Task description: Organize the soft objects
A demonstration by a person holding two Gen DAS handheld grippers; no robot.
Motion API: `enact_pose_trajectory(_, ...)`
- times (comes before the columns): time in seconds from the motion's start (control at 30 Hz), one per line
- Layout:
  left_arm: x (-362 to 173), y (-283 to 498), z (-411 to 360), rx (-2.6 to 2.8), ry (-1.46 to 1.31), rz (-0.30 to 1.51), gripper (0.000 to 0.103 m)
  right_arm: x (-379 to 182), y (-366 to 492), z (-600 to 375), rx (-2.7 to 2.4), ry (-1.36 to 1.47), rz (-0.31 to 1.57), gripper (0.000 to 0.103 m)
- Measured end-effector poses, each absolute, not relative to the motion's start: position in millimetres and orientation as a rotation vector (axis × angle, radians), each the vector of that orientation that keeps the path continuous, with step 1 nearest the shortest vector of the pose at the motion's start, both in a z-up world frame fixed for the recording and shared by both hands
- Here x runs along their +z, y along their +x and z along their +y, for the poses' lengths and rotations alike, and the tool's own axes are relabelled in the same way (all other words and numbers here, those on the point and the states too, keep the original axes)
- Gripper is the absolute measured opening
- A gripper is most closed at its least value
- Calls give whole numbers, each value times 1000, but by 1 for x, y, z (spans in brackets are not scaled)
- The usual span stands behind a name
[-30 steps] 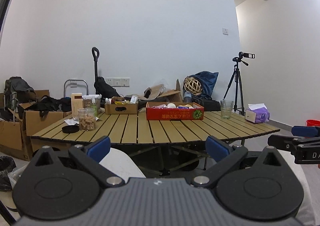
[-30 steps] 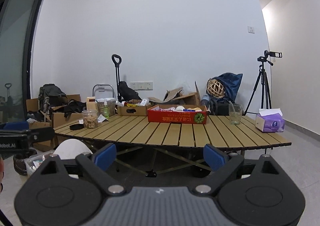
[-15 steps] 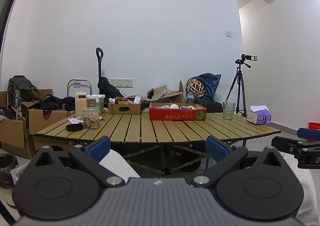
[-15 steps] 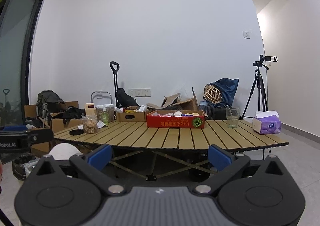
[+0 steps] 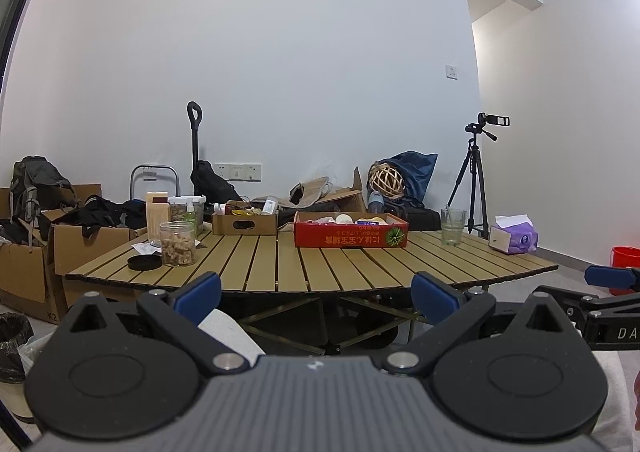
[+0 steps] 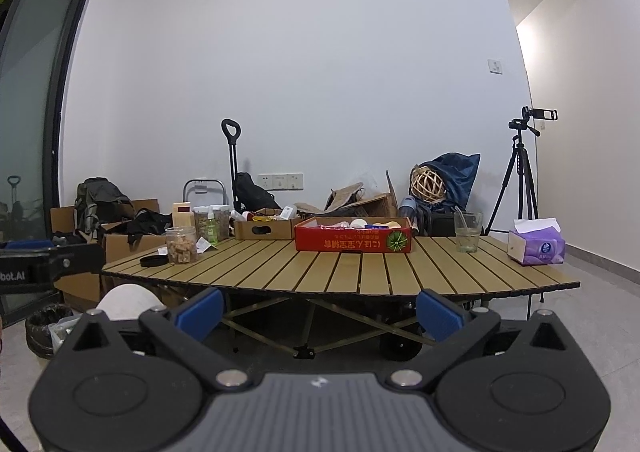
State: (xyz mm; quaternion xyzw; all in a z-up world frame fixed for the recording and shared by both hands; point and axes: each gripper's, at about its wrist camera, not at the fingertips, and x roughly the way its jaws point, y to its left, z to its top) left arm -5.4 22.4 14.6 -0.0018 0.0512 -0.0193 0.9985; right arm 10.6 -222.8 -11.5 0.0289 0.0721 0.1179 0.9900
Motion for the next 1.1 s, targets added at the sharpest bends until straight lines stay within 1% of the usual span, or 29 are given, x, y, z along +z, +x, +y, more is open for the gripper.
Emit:
enact_pose_trajectory(0.73,15,-6,22,-37,-5,104,103,-13,6,-222,258,63,128,103)
enact_pose_trajectory(1.1,14,-6,22,-38,-4,103,103,-12,1,-226,258,65,83,103)
